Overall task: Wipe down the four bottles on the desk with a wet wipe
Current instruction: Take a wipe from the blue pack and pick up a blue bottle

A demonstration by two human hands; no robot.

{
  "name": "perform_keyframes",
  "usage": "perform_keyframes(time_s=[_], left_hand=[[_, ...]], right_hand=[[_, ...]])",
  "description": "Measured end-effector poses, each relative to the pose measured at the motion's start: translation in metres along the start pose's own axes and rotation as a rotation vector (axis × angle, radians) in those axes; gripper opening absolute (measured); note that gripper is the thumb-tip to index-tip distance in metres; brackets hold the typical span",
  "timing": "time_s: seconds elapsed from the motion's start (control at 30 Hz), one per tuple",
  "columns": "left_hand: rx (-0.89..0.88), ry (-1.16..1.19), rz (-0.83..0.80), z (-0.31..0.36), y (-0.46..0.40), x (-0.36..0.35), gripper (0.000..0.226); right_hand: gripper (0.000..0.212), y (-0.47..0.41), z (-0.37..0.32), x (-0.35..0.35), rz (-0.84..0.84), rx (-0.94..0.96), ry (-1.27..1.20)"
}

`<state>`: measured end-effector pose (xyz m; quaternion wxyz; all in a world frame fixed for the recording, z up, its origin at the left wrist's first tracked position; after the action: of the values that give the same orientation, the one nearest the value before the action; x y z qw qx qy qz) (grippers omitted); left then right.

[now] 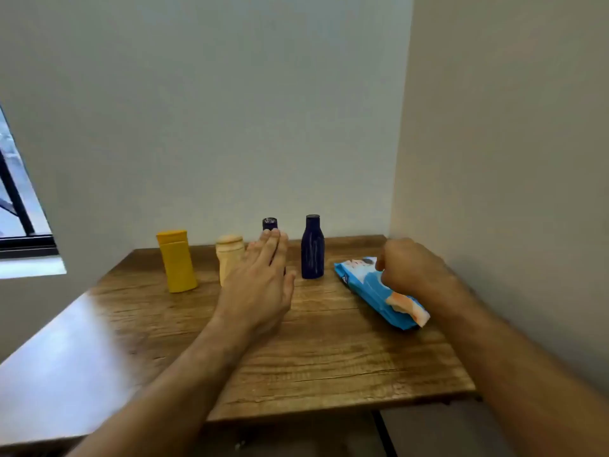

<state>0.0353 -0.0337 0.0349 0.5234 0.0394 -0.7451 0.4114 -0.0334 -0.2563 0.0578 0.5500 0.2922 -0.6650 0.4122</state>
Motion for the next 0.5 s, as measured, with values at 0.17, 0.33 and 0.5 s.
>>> perform_keyframes(time_s=[0.17,0.33,0.5], left_hand=[[-0.015,0.062,-0.087,0.014,-0.009,-0.035,0.060],[0.001,0.085,-0.145,0.019,-0.011,-0.057,0.061],[0.031,0.144,-0.162,0.022,-0.015,-0.067,0.063]], right_hand=[[0.037,-0.002,0.011,-0.031,-0.200,-0.067,0.123],[0.046,-0.007,0.014,-0.050,-0.341,-0.073,0.142],[0.033,-0.008,0.013,-0.053,-0.260,-0.059,0.153]])
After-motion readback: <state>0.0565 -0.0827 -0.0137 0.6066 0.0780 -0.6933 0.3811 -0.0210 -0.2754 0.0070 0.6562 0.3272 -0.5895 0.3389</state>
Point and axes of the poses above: each hand's wrist, its own y-axis away from the middle knuckle, its own x-axis out of the back of the hand, z = x × y, the point moved 6 cm from there along -y, towards the middle knuckle, and after that the axes turned 8 degrees about -x, right-handed, at the moved point
